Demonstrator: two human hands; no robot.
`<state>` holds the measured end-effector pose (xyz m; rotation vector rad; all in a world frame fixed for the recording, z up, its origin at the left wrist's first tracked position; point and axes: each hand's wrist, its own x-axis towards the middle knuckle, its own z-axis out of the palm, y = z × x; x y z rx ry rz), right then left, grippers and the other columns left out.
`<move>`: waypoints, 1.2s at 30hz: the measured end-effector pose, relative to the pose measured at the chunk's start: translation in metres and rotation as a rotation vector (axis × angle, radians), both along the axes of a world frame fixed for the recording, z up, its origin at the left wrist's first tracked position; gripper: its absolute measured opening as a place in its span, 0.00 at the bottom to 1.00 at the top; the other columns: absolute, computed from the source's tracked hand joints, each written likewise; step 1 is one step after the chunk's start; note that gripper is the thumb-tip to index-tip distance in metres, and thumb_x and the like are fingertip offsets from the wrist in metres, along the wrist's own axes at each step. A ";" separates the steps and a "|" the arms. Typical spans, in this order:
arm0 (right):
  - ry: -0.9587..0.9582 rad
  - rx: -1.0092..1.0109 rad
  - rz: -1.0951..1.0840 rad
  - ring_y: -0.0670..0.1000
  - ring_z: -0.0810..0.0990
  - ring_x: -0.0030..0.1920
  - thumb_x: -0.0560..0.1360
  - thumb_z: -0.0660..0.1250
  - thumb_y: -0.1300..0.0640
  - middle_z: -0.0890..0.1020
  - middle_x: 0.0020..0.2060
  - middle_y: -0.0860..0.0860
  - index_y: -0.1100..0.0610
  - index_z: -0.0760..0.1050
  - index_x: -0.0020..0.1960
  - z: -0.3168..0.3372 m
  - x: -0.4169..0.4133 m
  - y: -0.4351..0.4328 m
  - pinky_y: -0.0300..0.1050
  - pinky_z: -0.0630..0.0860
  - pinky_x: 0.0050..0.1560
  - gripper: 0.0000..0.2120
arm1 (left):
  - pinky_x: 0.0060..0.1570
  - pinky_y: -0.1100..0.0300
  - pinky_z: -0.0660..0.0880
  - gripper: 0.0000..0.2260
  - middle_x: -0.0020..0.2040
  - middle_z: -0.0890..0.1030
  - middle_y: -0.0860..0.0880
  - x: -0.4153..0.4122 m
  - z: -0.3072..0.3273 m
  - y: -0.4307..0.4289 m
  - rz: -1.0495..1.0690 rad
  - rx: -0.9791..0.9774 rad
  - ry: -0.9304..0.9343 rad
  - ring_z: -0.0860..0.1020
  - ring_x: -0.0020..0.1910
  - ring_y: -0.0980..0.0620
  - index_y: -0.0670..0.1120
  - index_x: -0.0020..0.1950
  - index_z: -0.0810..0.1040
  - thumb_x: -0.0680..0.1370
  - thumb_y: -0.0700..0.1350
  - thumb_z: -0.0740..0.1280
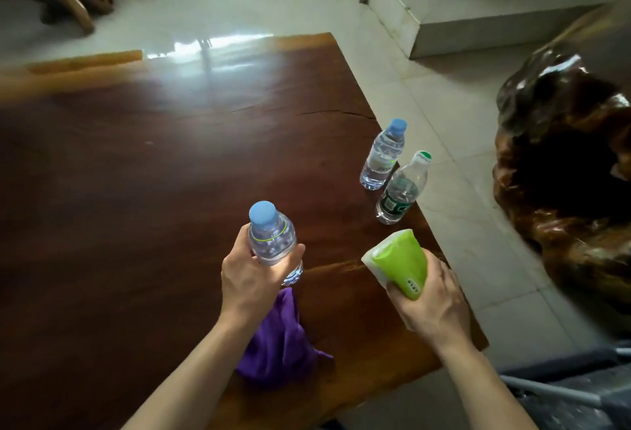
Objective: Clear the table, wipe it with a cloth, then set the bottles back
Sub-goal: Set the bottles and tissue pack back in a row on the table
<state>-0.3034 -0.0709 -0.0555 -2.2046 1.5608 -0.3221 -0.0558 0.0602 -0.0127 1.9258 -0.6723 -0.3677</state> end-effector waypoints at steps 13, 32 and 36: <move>-0.022 -0.094 0.417 0.57 0.76 0.63 0.62 0.81 0.44 0.79 0.61 0.53 0.57 0.69 0.71 -0.007 0.093 -0.047 0.55 0.65 0.67 0.43 | 0.41 0.73 0.73 0.20 0.43 0.84 0.57 0.061 -0.011 -0.004 0.228 -0.013 -0.008 0.81 0.43 0.64 0.50 0.54 0.78 0.66 0.51 0.81; 0.234 -0.047 0.962 0.51 0.70 0.70 0.67 0.73 0.45 0.73 0.68 0.46 0.49 0.65 0.74 -0.048 0.228 -0.146 0.49 0.58 0.70 0.38 | 0.42 0.77 0.69 0.25 0.45 0.82 0.54 0.111 -0.056 -0.074 0.298 0.106 -0.013 0.78 0.42 0.59 0.44 0.58 0.78 0.66 0.50 0.81; 0.284 -0.003 0.991 0.51 0.67 0.71 0.68 0.72 0.46 0.71 0.70 0.45 0.49 0.62 0.75 -0.054 0.238 -0.154 0.49 0.56 0.71 0.38 | 0.45 0.67 0.73 0.25 0.47 0.84 0.53 0.115 -0.060 -0.078 0.302 0.110 -0.015 0.81 0.45 0.54 0.44 0.58 0.78 0.66 0.51 0.81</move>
